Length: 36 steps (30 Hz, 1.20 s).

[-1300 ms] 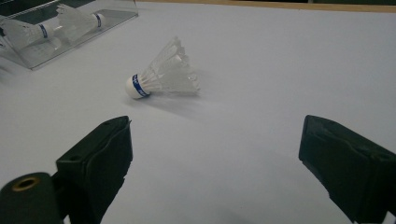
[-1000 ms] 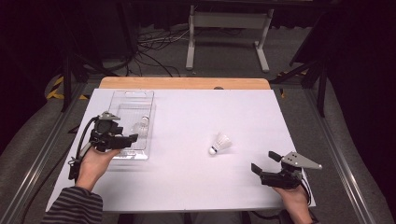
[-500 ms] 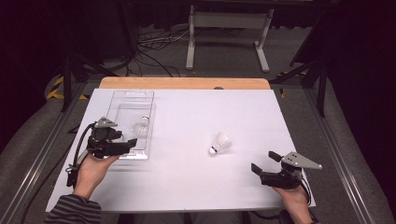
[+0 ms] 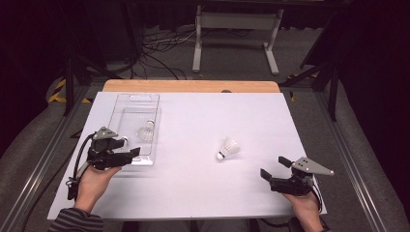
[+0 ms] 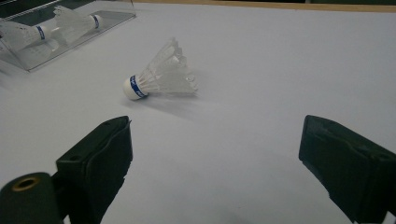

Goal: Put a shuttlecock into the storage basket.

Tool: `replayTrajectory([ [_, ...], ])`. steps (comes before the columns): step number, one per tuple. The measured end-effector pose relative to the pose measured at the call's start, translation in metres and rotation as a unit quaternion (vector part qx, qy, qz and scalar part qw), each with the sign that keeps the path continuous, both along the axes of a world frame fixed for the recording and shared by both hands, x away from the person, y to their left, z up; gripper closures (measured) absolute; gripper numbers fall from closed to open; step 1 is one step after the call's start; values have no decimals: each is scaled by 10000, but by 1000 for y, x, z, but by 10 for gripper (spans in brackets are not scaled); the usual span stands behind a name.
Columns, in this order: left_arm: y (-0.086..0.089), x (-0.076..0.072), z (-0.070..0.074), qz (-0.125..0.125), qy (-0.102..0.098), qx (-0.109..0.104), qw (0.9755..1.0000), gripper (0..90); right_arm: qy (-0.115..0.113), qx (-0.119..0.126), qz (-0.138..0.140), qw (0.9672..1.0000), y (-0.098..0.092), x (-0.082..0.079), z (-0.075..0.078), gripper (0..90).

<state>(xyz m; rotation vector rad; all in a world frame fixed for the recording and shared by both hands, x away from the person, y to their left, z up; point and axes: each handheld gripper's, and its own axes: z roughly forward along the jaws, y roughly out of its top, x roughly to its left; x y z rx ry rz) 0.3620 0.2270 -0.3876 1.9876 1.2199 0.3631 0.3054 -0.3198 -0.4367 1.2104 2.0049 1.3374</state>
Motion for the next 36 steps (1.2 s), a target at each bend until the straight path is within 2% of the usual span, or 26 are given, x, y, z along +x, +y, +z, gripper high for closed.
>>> replayTrajectory([
  [10, 4, -12, -1, 16, -122, -60, 9999, 293, -8, 2, -21, 10000, 0, 0, 0, 106],
  [12, 5, -15, -2, 31, -203, -124, 9997, 290, -4, 2, -16, 10000, 0, 0, 0, 106],
  [22, 6, -25, -5, 28, -270, -171, 9995, 275, -17, 17, -11, 10000, 0, -1, 0, 106],
  [36, 5, -43, -13, -106, -469, -244, 9985, 265, 4, 19, -26, 10000, 0, -1, 0, 106],
])
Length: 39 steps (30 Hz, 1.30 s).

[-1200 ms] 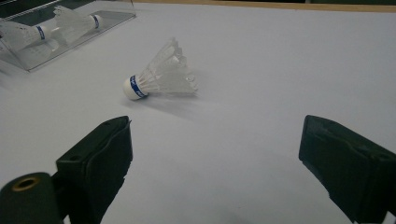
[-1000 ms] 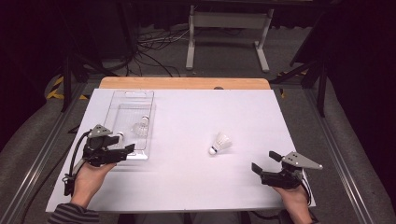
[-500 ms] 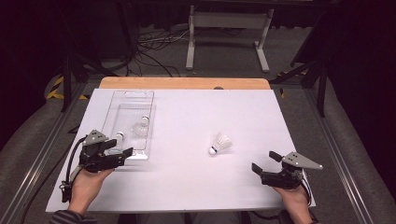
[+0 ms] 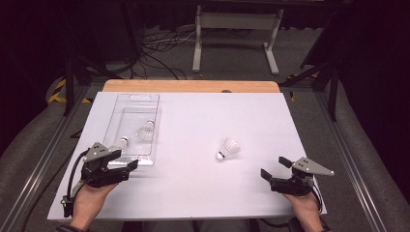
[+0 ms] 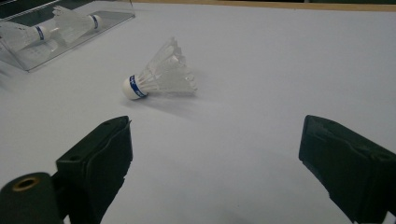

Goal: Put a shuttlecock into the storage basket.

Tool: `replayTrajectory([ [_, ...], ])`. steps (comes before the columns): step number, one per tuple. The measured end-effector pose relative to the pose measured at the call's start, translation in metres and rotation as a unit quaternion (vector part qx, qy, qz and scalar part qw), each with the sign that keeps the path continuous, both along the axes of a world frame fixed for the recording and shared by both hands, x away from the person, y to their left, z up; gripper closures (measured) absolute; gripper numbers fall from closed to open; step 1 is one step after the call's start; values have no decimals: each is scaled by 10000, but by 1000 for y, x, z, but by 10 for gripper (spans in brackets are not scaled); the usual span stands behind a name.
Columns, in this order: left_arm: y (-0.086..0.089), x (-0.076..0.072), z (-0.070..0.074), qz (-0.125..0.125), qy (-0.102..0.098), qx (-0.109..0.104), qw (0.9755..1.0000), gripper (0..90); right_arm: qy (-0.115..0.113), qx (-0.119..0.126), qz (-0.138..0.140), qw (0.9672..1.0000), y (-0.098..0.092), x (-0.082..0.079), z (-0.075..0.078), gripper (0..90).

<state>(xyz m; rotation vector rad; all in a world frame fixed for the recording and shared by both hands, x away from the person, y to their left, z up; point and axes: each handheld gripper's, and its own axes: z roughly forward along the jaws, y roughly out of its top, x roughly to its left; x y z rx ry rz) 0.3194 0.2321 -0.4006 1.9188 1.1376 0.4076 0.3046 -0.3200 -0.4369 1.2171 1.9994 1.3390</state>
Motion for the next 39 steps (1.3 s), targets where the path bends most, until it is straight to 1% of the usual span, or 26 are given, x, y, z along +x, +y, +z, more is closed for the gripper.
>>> replayTrajectory([
  [5, -1, -4, -3, -15, -72, -95, 9999, 254, -4, 8, 0, 10000, 0, 0, 0, 106],
  [6, -1, -6, -3, -35, -52, -103, 9999, 252, -6, 6, 1, 10000, 0, 0, 0, 106],
  [10, -2, -9, -6, -43, -95, -170, 9998, 246, 11, 11, -4, 10000, 0, 0, 0, 106],
  [15, -4, -13, -10, -119, -146, -134, 9997, 240, 2, 4, 7, 10000, 0, 0, 0, 106],
  [20, -6, -16, -13, -163, -174, -210, 9995, 233, 12, 22, 9, 10000, 0, 0, 0, 108],
  [22, -7, -18, -15, -183, -213, -191, 9994, 230, 13, 25, 9, 10000, 0, 0, 0, 108],
  [23, -7, -19, -15, -210, -201, -180, 9994, 228, 1, 21, 11, 10000, 0, 0, 0, 108],
  [24, -7, -20, -16, -204, -248, -167, 9993, 224, 0, 22, 8, 10000, 0, 0, 1, 108],
  [28, -6, -22, -18, -239, -293, -206, 9991, 215, -13, 35, 8, 10000, 0, -1, 1, 109],
  [30, -6, -23, -20, -238, -289, -246, 9990, 214, -18, 44, 13, 10000, 0, -1, 1, 109],
  [32, -6, -24, -21, -246, -314, -222, 9990, 213, -29, 40, 17, 10000, 0, 0, 1, 109],
  [35, -4, -25, -23, -207, -367, -245, 9988, 212, -46, 33, 39, 10000, 1, 0, 2, 109],
  [39, 0, -24, -25, -134, -348, -322, 9988, 212, -99, 56, 33, 9999, 2, -1, 4, 107],
])
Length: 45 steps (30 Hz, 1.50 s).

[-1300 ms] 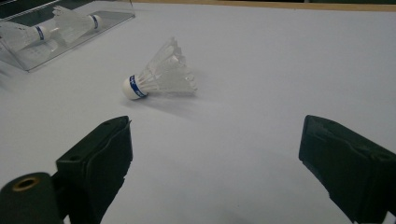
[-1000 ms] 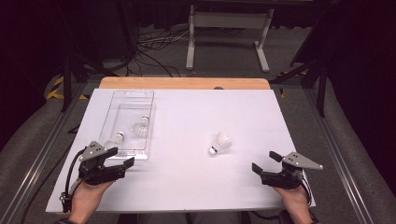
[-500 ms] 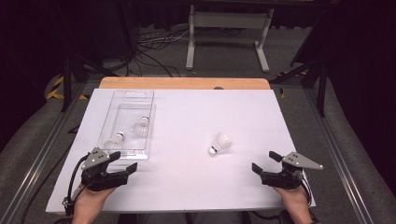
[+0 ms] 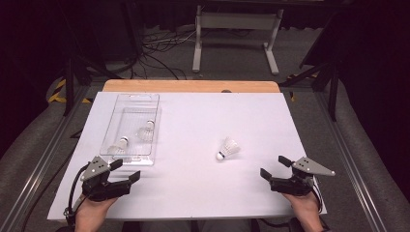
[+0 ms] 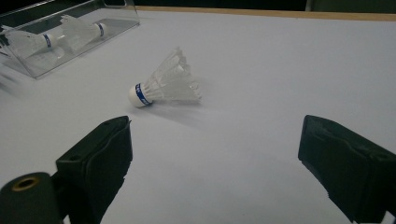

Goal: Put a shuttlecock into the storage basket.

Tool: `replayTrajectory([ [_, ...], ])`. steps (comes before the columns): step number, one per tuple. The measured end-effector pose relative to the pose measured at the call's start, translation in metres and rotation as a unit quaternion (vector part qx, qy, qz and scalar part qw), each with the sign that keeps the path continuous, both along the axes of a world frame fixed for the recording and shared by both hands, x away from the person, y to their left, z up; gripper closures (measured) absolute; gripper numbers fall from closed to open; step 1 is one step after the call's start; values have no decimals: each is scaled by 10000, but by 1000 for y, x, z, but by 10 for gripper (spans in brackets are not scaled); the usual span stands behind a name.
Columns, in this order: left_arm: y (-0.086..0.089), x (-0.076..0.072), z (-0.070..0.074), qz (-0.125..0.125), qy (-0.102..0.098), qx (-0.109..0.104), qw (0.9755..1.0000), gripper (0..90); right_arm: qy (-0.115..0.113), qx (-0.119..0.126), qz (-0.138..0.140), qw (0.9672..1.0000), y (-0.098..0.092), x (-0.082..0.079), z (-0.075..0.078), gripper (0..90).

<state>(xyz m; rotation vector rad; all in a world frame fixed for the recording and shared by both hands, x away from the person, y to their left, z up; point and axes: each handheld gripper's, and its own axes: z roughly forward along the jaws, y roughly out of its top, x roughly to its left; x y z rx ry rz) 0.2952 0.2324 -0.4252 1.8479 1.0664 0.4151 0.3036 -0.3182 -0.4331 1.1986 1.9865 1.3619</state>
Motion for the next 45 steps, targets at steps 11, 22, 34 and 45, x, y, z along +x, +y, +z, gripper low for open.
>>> replayTrajectory([
  [11, 5, 1, -2, 35, 32, -71, 10000, 211, -91, 193, 80, 9997, 8, 2, 9, 107],
  [22, 6, 1, -2, 98, 7, -110, 9999, 210, -75, 282, 60, 9996, 17, 12, 14, 110],
  [34, 6, 1, -2, 89, 24, -122, 9999, 209, -11, 214, 165, 9996, 30, 24, 16, 126],
  [45, 5, 1, -1, 72, 5, -90, 9999, 209, 248, -24, 225, 9994, 42, 38, 17, 153],
])
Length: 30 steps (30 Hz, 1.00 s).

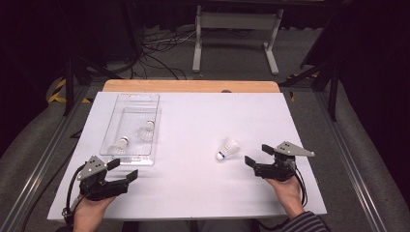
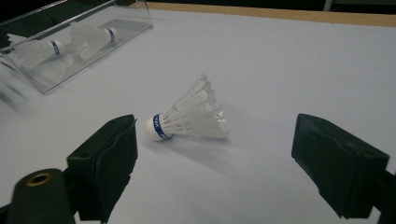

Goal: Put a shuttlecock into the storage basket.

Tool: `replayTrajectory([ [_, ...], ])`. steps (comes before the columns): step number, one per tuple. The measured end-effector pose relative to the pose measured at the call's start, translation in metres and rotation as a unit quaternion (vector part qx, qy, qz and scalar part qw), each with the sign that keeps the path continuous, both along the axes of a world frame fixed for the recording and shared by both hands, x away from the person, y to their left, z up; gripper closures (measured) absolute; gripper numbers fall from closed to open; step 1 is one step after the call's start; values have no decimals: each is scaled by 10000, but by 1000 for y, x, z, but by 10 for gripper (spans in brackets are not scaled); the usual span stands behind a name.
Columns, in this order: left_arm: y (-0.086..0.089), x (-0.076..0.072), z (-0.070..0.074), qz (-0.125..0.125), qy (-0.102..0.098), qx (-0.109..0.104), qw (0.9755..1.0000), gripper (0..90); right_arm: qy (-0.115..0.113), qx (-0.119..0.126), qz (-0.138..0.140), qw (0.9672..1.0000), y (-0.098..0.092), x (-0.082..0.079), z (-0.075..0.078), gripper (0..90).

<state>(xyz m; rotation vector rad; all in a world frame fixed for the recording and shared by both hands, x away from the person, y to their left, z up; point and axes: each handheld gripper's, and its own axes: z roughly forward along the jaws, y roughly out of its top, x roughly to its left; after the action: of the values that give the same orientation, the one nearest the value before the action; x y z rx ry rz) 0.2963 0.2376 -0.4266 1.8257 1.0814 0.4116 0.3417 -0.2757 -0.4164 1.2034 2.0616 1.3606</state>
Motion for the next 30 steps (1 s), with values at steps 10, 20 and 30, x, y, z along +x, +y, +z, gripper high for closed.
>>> replayTrajectory([
  [10, 0, -1, 0, -13, -11, -2, 10000, 209, 174, -156, 73, 9997, 13, 14, 1, 162],
  [20, 0, -1, 1, -27, -16, -2, 10000, 209, 248, -263, 130, 9993, 25, 26, 6, 168],
  [30, 0, -1, 1, -40, -25, 2, 10000, 209, 546, -379, 143, 9977, 36, 41, 8, 183],
])
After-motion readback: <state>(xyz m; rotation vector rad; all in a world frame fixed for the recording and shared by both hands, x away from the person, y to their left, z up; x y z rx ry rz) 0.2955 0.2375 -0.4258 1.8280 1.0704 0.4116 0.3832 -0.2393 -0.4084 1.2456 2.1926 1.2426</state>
